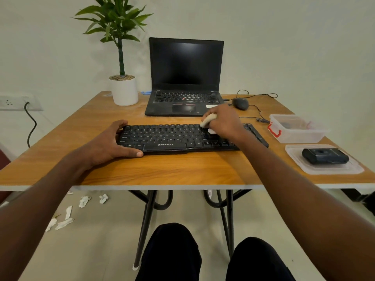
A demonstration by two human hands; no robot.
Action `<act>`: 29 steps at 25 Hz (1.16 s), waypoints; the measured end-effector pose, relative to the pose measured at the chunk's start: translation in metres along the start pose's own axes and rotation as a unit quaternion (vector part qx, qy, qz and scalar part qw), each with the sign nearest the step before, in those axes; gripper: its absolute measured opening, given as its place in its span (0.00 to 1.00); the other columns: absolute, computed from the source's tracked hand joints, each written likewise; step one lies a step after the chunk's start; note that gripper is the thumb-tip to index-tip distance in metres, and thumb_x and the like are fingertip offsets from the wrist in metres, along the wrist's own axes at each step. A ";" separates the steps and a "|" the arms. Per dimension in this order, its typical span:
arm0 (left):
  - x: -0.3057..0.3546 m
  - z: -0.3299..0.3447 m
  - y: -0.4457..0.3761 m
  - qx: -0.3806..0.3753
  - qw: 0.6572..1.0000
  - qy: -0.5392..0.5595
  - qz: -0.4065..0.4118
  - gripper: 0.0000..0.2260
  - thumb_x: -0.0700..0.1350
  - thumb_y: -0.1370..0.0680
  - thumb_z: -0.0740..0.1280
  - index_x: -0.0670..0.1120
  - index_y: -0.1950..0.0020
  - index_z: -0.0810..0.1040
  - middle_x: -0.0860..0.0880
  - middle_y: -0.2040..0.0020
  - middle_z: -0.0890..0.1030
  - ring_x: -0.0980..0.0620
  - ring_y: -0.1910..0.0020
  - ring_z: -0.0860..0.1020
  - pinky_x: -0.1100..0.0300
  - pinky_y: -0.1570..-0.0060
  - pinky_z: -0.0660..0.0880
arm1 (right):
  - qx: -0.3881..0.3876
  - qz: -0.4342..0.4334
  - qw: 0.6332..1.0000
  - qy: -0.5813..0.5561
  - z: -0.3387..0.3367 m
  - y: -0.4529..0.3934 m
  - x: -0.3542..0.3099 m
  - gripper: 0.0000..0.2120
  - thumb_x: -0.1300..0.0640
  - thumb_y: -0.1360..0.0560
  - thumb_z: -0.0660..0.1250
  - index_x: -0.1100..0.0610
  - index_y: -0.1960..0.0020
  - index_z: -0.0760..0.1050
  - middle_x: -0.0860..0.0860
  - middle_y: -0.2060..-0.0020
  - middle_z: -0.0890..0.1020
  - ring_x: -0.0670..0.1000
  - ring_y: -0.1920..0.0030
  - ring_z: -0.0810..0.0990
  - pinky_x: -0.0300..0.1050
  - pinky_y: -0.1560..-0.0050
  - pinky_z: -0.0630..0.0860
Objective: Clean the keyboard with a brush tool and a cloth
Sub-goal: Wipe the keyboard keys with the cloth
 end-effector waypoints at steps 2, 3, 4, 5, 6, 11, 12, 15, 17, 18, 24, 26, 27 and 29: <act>0.000 0.001 0.001 -0.001 1.000 0.001 0.002 0.58 0.73 0.50 0.83 0.69 0.26 0.58 0.50 0.20 0.66 0.51 0.29 0.68 0.52 0.34 0.70 | 0.022 0.012 1.000 0.009 -0.009 0.005 0.009 0.13 0.63 0.24 0.72 0.53 0.42 0.85 0.52 0.48 0.86 0.50 0.48 0.83 0.53 0.47 0.84; 0.000 0.002 0.002 -0.001 1.000 0.000 0.001 0.57 0.74 0.50 0.82 0.69 0.26 0.58 0.49 0.20 0.66 0.51 0.29 0.68 0.52 0.34 0.70 | 0.020 0.015 0.998 0.052 -0.011 0.007 0.015 0.13 0.62 0.24 0.73 0.52 0.41 0.85 0.52 0.47 0.86 0.51 0.48 0.83 0.54 0.48 0.84; 0.001 0.003 0.002 -0.003 1.000 -0.002 0.001 0.57 0.74 0.50 0.82 0.70 0.26 0.58 0.49 0.20 0.66 0.50 0.29 0.67 0.51 0.34 0.70 | 0.014 0.011 0.996 0.086 -0.011 0.010 0.018 0.13 0.62 0.25 0.74 0.51 0.42 0.85 0.51 0.46 0.86 0.51 0.48 0.83 0.54 0.48 0.84; 0.002 0.003 0.003 -0.004 1.000 -0.006 0.001 0.58 0.75 0.50 0.82 0.70 0.26 0.58 0.49 0.19 0.65 0.49 0.28 0.68 0.50 0.33 0.70 | 0.012 0.000 0.995 0.100 -0.010 0.013 0.020 0.14 0.62 0.25 0.74 0.50 0.42 0.85 0.51 0.46 0.86 0.51 0.47 0.82 0.53 0.49 0.84; 0.002 0.003 0.004 -0.005 1.000 -0.011 0.000 0.58 0.76 0.51 0.81 0.70 0.26 0.57 0.48 0.19 0.65 0.48 0.26 0.68 0.49 0.32 0.70 | 0.025 -0.013 0.995 0.095 -0.011 0.016 0.019 0.14 0.61 0.25 0.74 0.49 0.42 0.85 0.50 0.45 0.86 0.50 0.46 0.82 0.52 0.48 0.83; 0.037 -0.004 0.025 0.130 0.988 -0.056 0.060 0.46 0.82 0.39 0.70 0.65 0.27 0.62 0.45 0.21 0.67 0.43 0.25 0.70 0.46 0.34 0.72 | 0.143 -0.051 0.981 0.123 -0.022 0.046 0.021 0.19 0.61 0.24 0.73 0.49 0.35 0.79 0.46 0.38 0.81 0.51 0.40 0.74 0.46 0.47 0.72; 0.057 -0.001 0.030 0.180 0.974 -0.081 0.107 0.39 0.79 0.32 0.67 0.62 0.27 0.65 0.46 0.22 0.69 0.44 0.27 0.72 0.46 0.35 0.72 | 0.151 -0.056 0.978 0.132 -0.022 0.050 0.021 0.20 0.62 0.23 0.72 0.49 0.34 0.78 0.46 0.38 0.81 0.51 0.40 0.73 0.46 0.47 0.71; 0.118 0.043 0.024 0.224 0.938 -0.189 0.185 0.34 0.71 0.22 0.62 0.52 0.23 0.68 0.46 0.25 0.74 0.45 0.30 0.74 0.40 0.30 0.71 | 0.162 -0.065 0.978 0.117 -0.024 0.056 0.015 0.22 0.62 0.23 0.70 0.49 0.31 0.76 0.49 0.38 0.80 0.52 0.40 0.72 0.50 0.43 0.70; 0.149 0.080 0.002 0.198 0.924 -0.273 0.179 0.38 0.75 0.21 0.56 0.50 0.20 0.66 0.46 0.23 0.73 0.46 0.25 0.72 0.40 0.25 0.64 | 0.127 -0.064 0.985 0.102 -0.019 0.055 0.012 0.23 0.62 0.22 0.70 0.49 0.30 0.74 0.50 0.38 0.80 0.53 0.37 0.72 0.53 0.38 0.70; 0.157 0.095 -0.009 0.189 0.916 -0.310 0.173 0.40 0.76 0.21 0.52 0.49 0.19 0.65 0.46 0.21 0.71 0.46 0.24 0.71 0.40 0.24 0.63 | 0.113 -0.066 0.985 0.112 -0.016 0.054 0.012 0.22 0.62 0.22 0.70 0.49 0.30 0.75 0.49 0.38 0.80 0.53 0.36 0.72 0.53 0.36 0.69; 0.160 0.121 -0.029 0.181 0.905 -0.361 0.134 0.45 0.80 0.23 0.42 0.49 0.22 0.70 0.47 0.25 0.77 0.48 0.27 0.75 0.40 0.22 0.60 | 0.280 0.034 0.958 0.044 -0.048 0.055 0.052 0.22 0.62 0.25 0.75 0.49 0.33 0.78 0.48 0.38 0.80 0.50 0.39 0.74 0.45 0.41 0.70; 0.155 0.123 -0.030 0.173 0.903 -0.373 0.123 0.44 0.80 0.23 0.42 0.50 0.24 0.72 0.48 0.29 0.79 0.48 0.29 0.76 0.40 0.23 0.59 | 0.311 0.064 0.948 0.001 -0.053 0.058 0.062 0.22 0.63 0.25 0.75 0.49 0.33 0.79 0.48 0.40 0.81 0.49 0.40 0.76 0.44 0.40 0.74; 0.156 0.123 -0.030 0.172 0.901 -0.379 0.124 0.43 0.79 0.22 0.43 0.50 0.25 0.73 0.48 0.30 0.80 0.48 0.30 0.76 0.40 0.23 0.59 | 0.311 0.068 0.948 -0.011 -0.053 0.057 0.063 0.22 0.62 0.25 0.75 0.49 0.33 0.78 0.48 0.40 0.82 0.48 0.41 0.78 0.45 0.40 0.76; 0.158 0.123 -0.029 0.176 0.899 -0.383 0.123 0.42 0.78 0.22 0.43 0.50 0.27 0.75 0.49 0.31 0.81 0.48 0.31 0.77 0.40 0.24 0.61 | 0.274 0.052 0.960 -0.014 -0.046 0.050 0.059 0.21 0.61 0.24 0.75 0.48 0.34 0.79 0.47 0.42 0.84 0.49 0.42 0.79 0.51 0.40 0.79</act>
Point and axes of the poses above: each hand's wrist, its own y-axis away from the middle knuckle, its own z-axis out of the palm, x = y × z, the point moved 9 cm from there along -y, towards the middle knuckle
